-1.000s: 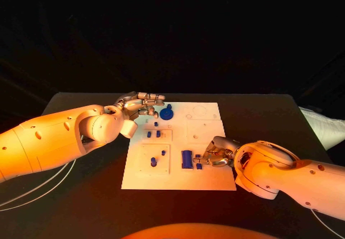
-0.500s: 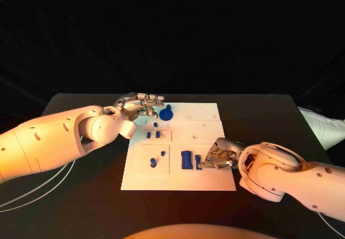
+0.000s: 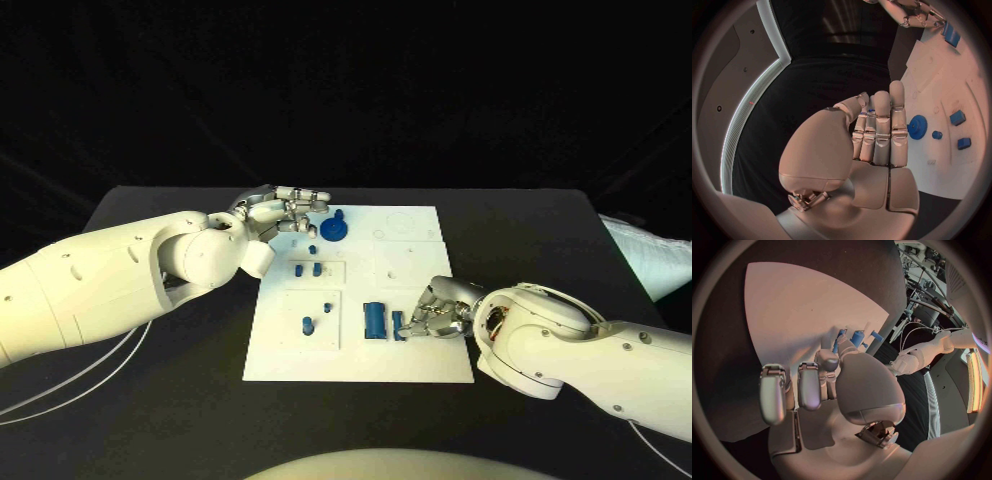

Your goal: Assemble the parts on the task board

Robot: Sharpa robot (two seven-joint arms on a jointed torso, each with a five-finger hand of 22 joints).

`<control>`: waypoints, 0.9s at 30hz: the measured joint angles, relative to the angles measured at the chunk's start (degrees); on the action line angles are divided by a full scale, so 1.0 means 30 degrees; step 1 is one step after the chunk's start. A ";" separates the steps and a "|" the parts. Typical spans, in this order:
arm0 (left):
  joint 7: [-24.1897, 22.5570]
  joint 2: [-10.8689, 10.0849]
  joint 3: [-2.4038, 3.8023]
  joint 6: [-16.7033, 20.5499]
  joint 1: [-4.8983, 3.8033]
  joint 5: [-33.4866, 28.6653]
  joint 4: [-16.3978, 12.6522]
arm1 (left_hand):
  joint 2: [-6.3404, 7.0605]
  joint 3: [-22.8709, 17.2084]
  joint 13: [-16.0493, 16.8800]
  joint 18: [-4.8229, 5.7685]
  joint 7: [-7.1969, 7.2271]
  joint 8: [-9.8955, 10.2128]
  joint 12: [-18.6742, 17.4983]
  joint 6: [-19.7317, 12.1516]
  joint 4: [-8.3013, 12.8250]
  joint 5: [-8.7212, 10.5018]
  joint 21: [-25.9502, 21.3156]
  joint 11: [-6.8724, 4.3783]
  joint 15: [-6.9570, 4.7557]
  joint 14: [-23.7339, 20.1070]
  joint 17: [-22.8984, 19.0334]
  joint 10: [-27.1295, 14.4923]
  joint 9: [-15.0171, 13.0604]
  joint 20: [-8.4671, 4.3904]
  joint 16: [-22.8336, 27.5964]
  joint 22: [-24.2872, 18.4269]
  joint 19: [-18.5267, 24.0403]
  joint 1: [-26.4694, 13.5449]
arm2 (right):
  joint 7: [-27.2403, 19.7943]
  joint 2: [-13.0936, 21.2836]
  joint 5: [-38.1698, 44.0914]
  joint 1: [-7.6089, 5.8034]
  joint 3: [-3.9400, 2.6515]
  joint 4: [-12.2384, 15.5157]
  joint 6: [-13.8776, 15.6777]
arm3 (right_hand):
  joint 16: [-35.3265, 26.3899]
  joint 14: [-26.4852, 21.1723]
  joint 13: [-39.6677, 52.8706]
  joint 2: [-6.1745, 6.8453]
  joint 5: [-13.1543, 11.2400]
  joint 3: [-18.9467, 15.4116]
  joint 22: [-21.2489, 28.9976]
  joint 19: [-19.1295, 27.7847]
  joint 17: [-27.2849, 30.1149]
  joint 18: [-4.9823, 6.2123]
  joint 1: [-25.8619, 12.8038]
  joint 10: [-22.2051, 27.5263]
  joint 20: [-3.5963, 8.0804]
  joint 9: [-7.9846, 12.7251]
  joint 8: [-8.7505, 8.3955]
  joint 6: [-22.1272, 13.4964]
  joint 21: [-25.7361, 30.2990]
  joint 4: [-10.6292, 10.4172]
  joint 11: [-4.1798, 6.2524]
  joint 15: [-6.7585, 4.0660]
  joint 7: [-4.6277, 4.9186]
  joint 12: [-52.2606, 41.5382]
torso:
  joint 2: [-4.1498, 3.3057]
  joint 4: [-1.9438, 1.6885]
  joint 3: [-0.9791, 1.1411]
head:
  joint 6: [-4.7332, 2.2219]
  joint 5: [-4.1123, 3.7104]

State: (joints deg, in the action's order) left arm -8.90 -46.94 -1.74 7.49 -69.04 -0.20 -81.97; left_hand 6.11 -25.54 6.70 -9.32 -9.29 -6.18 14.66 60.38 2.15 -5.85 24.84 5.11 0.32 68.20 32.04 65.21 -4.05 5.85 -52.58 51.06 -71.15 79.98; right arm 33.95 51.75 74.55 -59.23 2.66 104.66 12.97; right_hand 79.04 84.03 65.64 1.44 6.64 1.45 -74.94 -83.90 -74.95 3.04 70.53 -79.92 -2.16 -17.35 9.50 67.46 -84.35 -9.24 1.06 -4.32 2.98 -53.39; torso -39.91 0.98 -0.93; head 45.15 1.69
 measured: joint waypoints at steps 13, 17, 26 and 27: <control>0.0014 0.0048 0.0000 -0.0001 0.0000 0.0002 0.0069 | 0.0000 0.0000 0.0001 0.0001 0.0001 0.0000 0.0000 0.0001 -0.0001 0.0000 0.0000 0.0000 0.0000 0.0000 -0.0020 0.0000 0.0000 0.0000 0.0000 -0.0003 0.0000 0.0000 | -0.0336 0.0079 0.0336 0.0219 0.0023 0.0071 0.0647 | -0.0091 0.0000 -0.0042 0.0159 0.3197 -0.1544 0.0003 0.0000 0.0004 -0.0001 -0.1423 0.0001 -0.0001 0.0209 -0.0318 -0.0115 0.0040 -0.1150 0.0000 0.0001 0.0174 0.0289 | 0.0029 0.0011 -0.0018 | -0.0024 0.0048; 0.0014 0.0147 0.0000 -0.0002 0.0001 0.0002 0.0165 | 0.0000 0.0000 0.0001 0.0002 0.0001 0.0000 -0.0001 0.0001 -0.0001 0.0000 0.0000 0.0000 0.0000 0.0000 -0.0020 0.0000 0.0000 0.0000 0.0000 -0.0004 0.0000 0.0000 | -0.0717 0.0381 0.0331 0.0123 0.0064 0.0156 0.1057 | -0.0182 0.0000 -0.0181 0.0250 0.3301 -0.1803 0.0004 0.0000 0.0004 -0.0001 -0.1514 0.0074 -0.0001 0.0137 -0.0277 -0.0242 0.0153 -0.1325 -0.0073 0.0001 0.0300 0.0571 | 0.0046 0.0022 -0.0020 | -0.0139 0.0038; -0.0106 0.0454 -0.0009 0.0007 0.0007 -0.0007 0.0542 | 0.0574 0.0717 0.0001 0.0002 0.0001 0.0000 0.0147 0.0001 -0.0487 0.0157 0.0000 0.0027 0.0140 -0.0141 -0.0051 -0.0027 0.0000 0.0152 0.0000 -0.0001 0.0151 -0.1142 | -0.4199 0.0816 -0.1912 -0.1078 0.0002 -0.0381 0.2873 | -0.2739 -0.0032 -0.3321 -0.0062 0.3674 -0.2187 0.0525 0.1916 0.2294 0.0335 -0.0283 0.2602 -0.0265 0.0344 -0.0943 -0.1619 0.2314 -0.0989 -0.0634 0.0378 0.0769 0.5758 | 0.0264 0.0079 -0.0077 | -0.0705 -0.0108; -0.0172 0.0488 -0.0009 0.0028 0.0009 -0.0020 0.0599 | 0.0958 0.1266 0.0000 0.0002 0.0070 0.0000 0.0173 -0.0069 -0.0720 0.0319 -0.0151 0.0040 0.0217 -0.0218 -0.0112 -0.0040 0.0000 0.0224 0.0000 -0.0070 0.0262 -0.1690 | -0.4699 0.0790 -0.2470 -0.1244 -0.0008 -0.0673 0.3022 | -0.4209 -0.0352 -0.4038 -0.0120 0.3777 -0.2147 0.1724 0.3009 0.3731 0.0721 0.0140 0.3391 -0.0387 0.0425 -0.1159 -0.2050 0.3540 -0.0804 -0.0820 0.0580 0.0962 0.6901 | 0.0297 0.0088 -0.0092 | -0.0791 -0.0112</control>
State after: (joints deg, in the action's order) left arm -9.41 -45.48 -1.77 7.57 -69.01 -0.26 -80.18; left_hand 8.98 -21.75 6.71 -9.32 -9.08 -6.18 15.18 60.17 -0.01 -4.89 24.39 5.23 0.97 67.55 31.70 65.09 -4.05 6.52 -52.58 50.85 -70.36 74.91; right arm 19.85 54.12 67.14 -62.96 2.64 102.64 22.04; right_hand 66.41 82.97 53.53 1.08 17.97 -4.99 -69.77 -74.88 -63.76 5.21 70.95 -69.74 -3.32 -16.08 6.03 61.31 -73.73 -11.65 -1.40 -2.58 5.87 -32.69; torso -39.02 1.25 -1.20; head 42.78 1.35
